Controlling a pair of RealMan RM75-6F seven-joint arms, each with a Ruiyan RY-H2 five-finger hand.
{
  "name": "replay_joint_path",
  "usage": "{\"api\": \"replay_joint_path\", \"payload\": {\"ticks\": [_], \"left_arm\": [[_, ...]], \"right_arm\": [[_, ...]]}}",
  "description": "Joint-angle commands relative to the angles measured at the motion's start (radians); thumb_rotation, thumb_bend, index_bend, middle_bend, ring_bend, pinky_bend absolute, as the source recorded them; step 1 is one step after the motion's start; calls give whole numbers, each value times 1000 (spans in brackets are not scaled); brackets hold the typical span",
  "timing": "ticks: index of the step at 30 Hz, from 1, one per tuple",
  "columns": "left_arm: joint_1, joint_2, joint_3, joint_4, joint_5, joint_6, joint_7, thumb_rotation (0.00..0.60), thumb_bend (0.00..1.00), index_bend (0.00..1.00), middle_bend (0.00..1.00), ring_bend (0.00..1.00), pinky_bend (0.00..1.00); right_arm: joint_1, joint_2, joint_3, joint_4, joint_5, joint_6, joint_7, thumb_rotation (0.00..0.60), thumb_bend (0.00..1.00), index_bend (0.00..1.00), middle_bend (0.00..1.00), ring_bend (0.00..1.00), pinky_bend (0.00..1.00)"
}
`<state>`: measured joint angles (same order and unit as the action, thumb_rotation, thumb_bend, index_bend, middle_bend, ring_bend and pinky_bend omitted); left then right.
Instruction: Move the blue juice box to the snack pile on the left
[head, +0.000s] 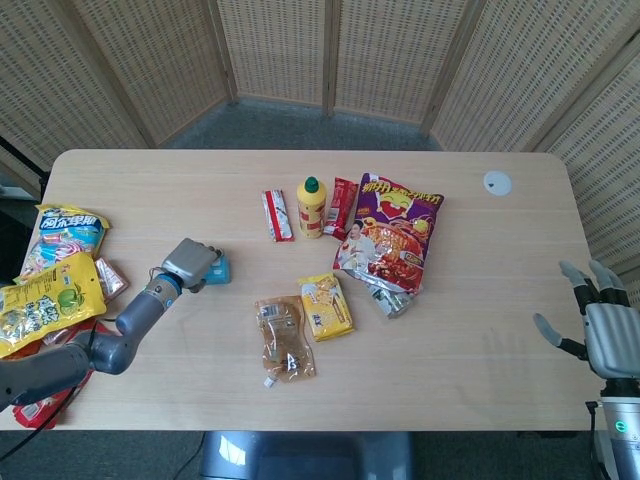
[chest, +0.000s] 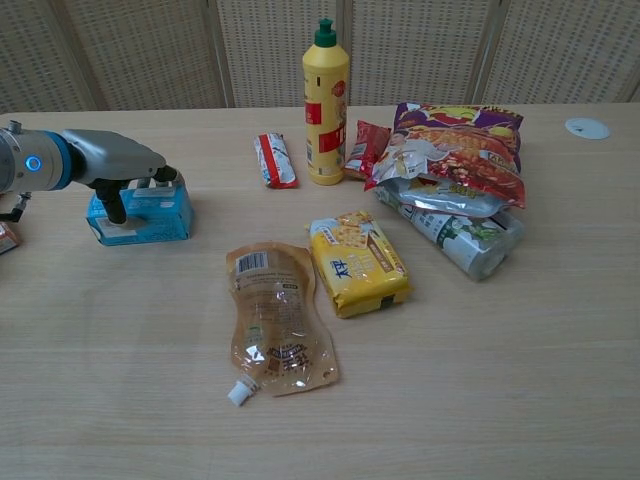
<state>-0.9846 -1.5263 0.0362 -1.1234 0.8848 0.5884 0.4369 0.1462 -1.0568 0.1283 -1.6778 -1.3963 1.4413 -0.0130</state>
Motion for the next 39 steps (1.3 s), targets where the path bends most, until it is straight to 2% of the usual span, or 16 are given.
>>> {"api": "replay_joint_path", "payload": {"ticks": [1,6,17,25,31,39], "left_arm": [[8,28,-28,-35,-15,20,-23,600,493,624,685,691,736],[13,120,-85,-138,0,80,-64,600,494,620,681,691,735],[52,450,-250,-480,19,217,-201,600,489,601,666,679,709],[86,629,-313,-630,3,279,-226,600,488,593,652,667,694],[106,697,-328,-693,-12,289,-237,600,488,591,649,663,688],[102,699,-335,-684,-8,275,-250,600,486,592,649,662,686]], "right_arm": [[-2,1,0,1,-2,2,4,42,269,96,232,0,0],[0,-4,2,7,-6,0,12,42,270,96,233,0,0],[7,-35,-11,41,-26,-20,43,42,270,96,232,0,0],[12,-75,-29,95,-48,-41,90,39,270,96,232,0,0],[25,-102,-27,115,-66,-43,104,41,271,97,232,0,0],[25,-108,-26,116,-61,-44,96,44,270,97,233,0,0]]}}
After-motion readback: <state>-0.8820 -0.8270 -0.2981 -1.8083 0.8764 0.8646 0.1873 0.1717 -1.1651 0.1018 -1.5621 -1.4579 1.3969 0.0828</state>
